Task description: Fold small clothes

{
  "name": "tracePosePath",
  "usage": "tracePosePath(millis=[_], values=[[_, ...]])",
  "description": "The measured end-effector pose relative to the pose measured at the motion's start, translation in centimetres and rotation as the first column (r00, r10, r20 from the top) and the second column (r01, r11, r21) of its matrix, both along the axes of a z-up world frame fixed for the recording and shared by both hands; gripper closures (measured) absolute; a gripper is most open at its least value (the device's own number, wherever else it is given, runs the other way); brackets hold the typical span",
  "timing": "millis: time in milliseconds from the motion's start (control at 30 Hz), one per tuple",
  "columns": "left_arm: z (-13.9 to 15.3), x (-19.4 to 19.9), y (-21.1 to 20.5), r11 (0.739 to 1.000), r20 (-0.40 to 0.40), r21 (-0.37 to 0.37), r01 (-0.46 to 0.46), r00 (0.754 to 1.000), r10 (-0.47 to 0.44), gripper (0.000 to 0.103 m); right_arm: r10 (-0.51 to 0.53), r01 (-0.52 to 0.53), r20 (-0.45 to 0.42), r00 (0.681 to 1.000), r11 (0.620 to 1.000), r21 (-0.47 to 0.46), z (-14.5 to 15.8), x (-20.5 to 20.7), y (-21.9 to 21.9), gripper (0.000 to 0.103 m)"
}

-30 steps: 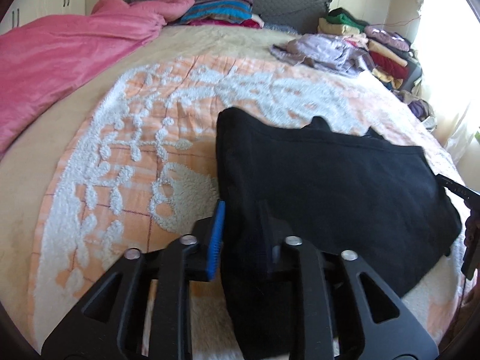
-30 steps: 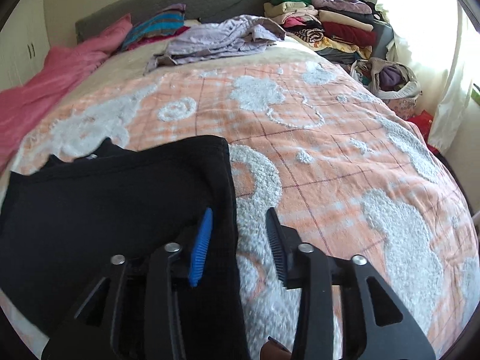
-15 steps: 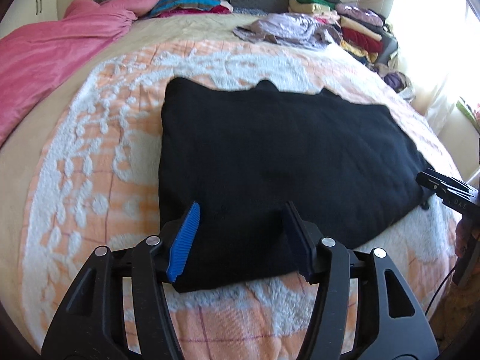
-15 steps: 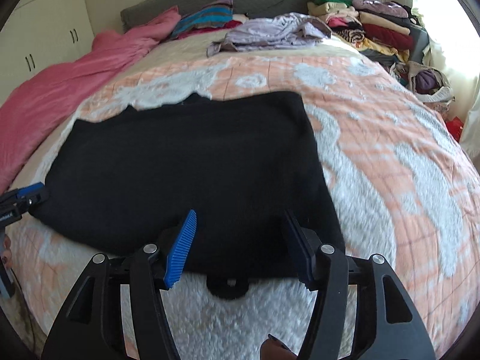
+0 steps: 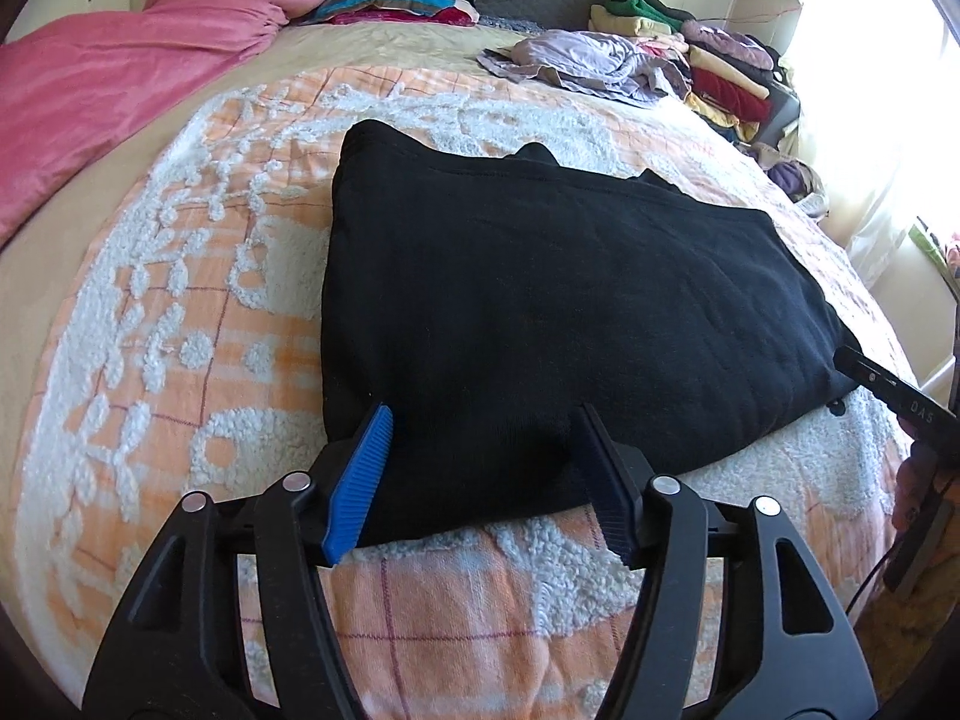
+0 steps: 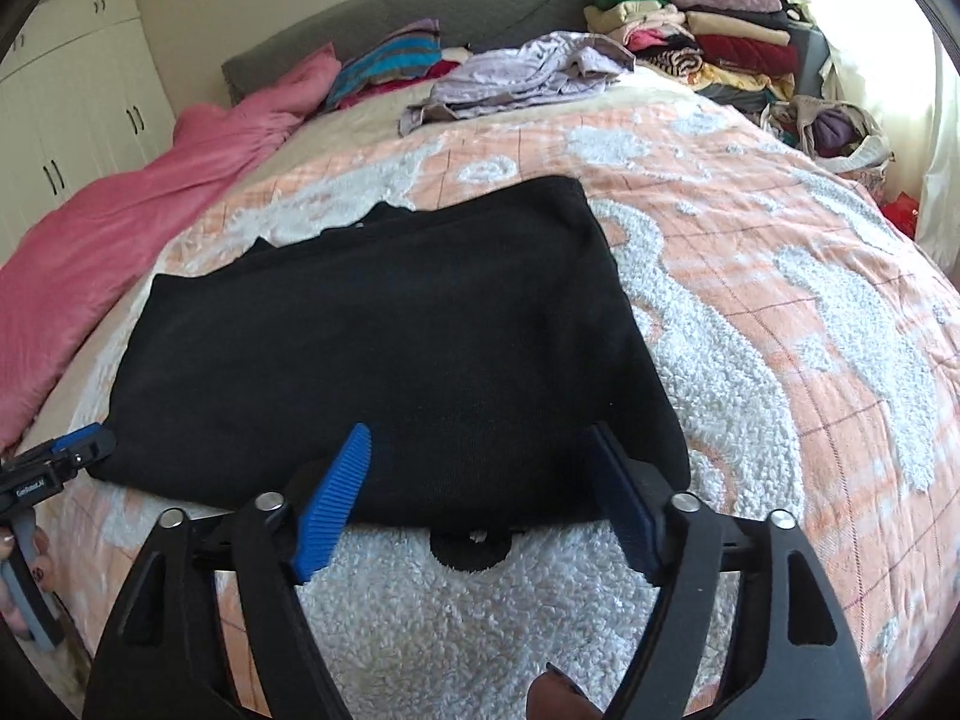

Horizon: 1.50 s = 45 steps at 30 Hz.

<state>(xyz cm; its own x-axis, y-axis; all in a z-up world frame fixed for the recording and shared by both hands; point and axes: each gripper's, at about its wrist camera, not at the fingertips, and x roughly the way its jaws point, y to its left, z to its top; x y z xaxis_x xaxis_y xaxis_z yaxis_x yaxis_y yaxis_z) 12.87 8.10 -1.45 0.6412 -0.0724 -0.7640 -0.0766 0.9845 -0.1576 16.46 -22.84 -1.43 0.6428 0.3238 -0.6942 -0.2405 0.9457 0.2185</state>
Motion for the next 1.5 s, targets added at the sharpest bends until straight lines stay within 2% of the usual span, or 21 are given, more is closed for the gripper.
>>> tracePosePath(millis=[67, 133, 167, 233, 367, 433, 500, 800, 1100, 1267, 1500], values=[[0.2, -0.2, -0.1, 1.0, 0.005, -0.005, 0.0, 1.0, 0.0, 0.045, -0.009, 0.009, 0.017, 1.0, 1.0, 0.006, 0.2, -0.3, -0.2, 0.018], [0.5, -0.5, -0.1, 1.0, 0.01, -0.011, -0.001, 1.0, 0.001, 0.041, -0.019, 0.019, 0.035, 0.999, 1.0, 0.015, 0.5, -0.9, -0.5, 0.007], [0.6, -0.6, -0.1, 1.0, 0.013, -0.01, -0.001, 1.0, 0.001, 0.038, -0.023, 0.023, 0.04, 0.999, 1.0, 0.012, 0.6, -1.0, -0.6, 0.006], [0.8, -0.8, -0.2, 1.0, 0.016, -0.005, -0.004, 1.0, 0.004, 0.026, -0.029, 0.029, 0.058, 0.998, 1.0, 0.002, 0.7, -1.6, -0.7, 0.005], [1.0, -1.1, -0.4, 1.0, 0.016, -0.004, -0.005, 1.0, 0.005, 0.022, -0.044, 0.043, 0.067, 0.997, 0.999, 0.008, 0.6, -2.3, -1.1, 0.005], [1.2, -1.3, -0.4, 1.0, 0.021, -0.006, -0.01, 1.0, 0.01, 0.013, -0.046, 0.045, 0.071, 0.996, 0.999, 0.012, 0.6, -2.4, -1.1, 0.005], [1.4, -1.5, -0.4, 1.0, 0.025, -0.01, -0.012, 1.0, 0.012, 0.01, -0.048, 0.047, 0.084, 0.995, 0.999, 0.017, 0.8, -2.6, -1.1, 0.005], [1.9, -2.2, -0.1, 0.999, 0.033, 0.012, -0.034, 0.999, 0.034, 0.01, -0.004, 0.006, 0.166, 0.986, 1.0, -0.014, 1.9, -4.3, 0.5, 0.005], [2.4, -2.6, 1.7, 0.997, 0.036, 0.017, -0.08, 0.996, 0.079, 0.01, 0.069, -0.059, 0.191, 0.979, 0.996, -0.062, 2.7, -5.1, 3.5, 0.005], [2.6, -2.7, 3.2, 0.994, 0.036, 0.033, -0.109, 0.994, 0.108, 0.01, 0.153, -0.134, 0.209, 0.966, 0.985, -0.105, 3.1, -6.3, 6.9, 0.005], [3.0, -2.7, 5.6, 0.988, 0.028, 0.061, -0.144, 0.989, 0.143, 0.01, 0.267, -0.243, 0.188, 0.945, 0.96, -0.142, 3.0, -7.3, 11.9, 0.005]])
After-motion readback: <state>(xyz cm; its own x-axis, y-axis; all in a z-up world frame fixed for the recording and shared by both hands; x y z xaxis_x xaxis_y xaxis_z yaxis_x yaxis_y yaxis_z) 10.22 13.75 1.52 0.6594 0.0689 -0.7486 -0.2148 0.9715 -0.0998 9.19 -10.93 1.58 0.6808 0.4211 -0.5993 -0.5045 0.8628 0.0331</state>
